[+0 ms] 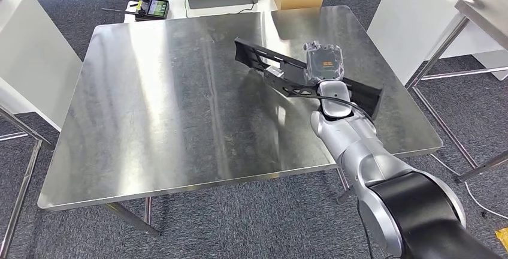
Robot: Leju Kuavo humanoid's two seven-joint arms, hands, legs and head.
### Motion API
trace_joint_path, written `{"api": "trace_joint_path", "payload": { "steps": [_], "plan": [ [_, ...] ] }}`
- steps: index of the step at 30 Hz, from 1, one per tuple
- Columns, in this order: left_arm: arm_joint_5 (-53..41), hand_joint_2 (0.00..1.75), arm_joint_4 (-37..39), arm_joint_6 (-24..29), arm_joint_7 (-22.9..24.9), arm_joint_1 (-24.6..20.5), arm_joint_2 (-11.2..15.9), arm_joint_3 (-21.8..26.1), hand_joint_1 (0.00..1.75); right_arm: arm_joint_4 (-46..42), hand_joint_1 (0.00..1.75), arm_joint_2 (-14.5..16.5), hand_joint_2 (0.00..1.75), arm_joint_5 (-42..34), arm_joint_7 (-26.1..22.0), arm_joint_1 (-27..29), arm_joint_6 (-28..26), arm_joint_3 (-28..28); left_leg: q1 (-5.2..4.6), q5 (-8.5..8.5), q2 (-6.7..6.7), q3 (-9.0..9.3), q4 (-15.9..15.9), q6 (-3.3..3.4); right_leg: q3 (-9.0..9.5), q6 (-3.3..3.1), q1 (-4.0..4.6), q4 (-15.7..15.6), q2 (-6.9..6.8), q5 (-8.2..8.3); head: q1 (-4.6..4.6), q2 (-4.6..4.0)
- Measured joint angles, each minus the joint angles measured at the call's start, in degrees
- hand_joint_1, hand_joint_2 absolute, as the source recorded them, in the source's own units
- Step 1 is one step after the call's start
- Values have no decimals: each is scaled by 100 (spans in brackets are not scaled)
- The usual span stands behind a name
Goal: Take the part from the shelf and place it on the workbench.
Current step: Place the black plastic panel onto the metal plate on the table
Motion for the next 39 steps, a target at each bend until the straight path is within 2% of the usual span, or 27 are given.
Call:
{"api": "trace_joint_path", "payload": {
  "steps": [4,10,17,25,34,35,37,39],
  "plan": [
    [14,0,0,-63,78,0,8,-5,0,53,0,-20,175,32,8,37,-3,9,9,1,2,0,-1,1,-5,0,2,1,0,0,1,0],
    [-2,0,0,-193,360,1,8,-57,0,81,0,-21,175,108,78,85,-9,13,20,1,3,0,-2,0,-10,-2,4,1,0,-1,1,0],
    [8,0,0,-269,440,1,8,-66,0,81,0,-24,175,103,99,168,-27,13,23,0,4,0,-2,0,-11,-3,6,2,0,-2,1,0],
    [-67,0,0,-269,499,3,8,-87,0,79,0,-14,175,-230,-209,261,350,-135,20,1,2,0,-2,0,-6,-2,6,2,0,-2,0,0],
    [-97,0,0,-260,498,3,8,-106,0,74,0,-14,175,-404,-356,341,359,-394,19,1,3,0,-1,0,-5,-2,6,1,0,-2,1,0],
    [-95,0,0,-250,487,3,8,-107,0,55,0,-12,175,-511,-457,352,315,-434,19,1,2,0,-1,0,-5,-2,6,1,0,-2,1,0],
    [-83,0,0,-212,445,4,7,-108,0,-48,0,8,175,-1003,-954,403,96,-599,20,1,1,0,-2,0,-4,-2,8,2,0,-2,2,0],
    [-55,0,0,-173,400,3,5,-107,0,-265,0,78,175,-1778,-1784,495,-201,-879,20,1,2,0,-2,0,-3,-2,11,2,1,-1,1,0]
  ]
}}
